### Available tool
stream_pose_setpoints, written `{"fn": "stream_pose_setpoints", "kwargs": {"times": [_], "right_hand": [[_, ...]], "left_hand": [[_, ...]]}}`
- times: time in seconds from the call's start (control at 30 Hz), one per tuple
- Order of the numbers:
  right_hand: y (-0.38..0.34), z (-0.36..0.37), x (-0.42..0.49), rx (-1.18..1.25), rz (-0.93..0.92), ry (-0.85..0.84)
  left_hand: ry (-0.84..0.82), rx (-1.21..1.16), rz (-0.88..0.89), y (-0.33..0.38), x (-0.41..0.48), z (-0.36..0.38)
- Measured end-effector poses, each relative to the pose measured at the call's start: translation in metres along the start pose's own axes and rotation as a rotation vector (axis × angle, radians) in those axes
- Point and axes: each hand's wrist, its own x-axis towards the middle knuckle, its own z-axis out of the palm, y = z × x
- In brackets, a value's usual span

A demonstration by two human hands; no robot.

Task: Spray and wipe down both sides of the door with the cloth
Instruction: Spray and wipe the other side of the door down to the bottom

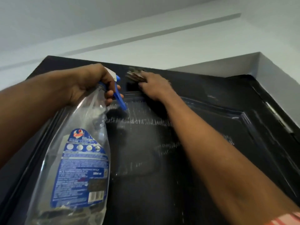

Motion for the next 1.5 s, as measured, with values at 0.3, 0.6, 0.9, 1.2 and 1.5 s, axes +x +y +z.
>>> {"fn": "stream_pose_setpoints", "kwargs": {"times": [0.3, 0.6, 0.9, 1.2, 1.5], "right_hand": [[0.143, -0.049, -0.044, 0.024, 0.955, 0.384], [-0.047, 0.010, 0.055, 0.113, 0.022, -0.065], [0.086, -0.031, 0.004, 0.031, 0.279, 0.074], [0.178, -0.058, -0.042, 0.008, 0.733, 0.316], [0.192, -0.062, -0.041, 0.041, -0.107, -0.055]], "left_hand": [[0.033, 0.028, -0.010, 0.003, -0.002, -0.006], [0.035, -0.012, -0.021, 0.003, 0.012, 0.006], [0.001, -0.056, -0.023, -0.001, 0.014, 0.029], [-0.054, -0.038, 0.021, 0.020, 0.029, 0.109], [-0.109, -0.149, 0.011, 0.020, 0.054, 0.224]]}}
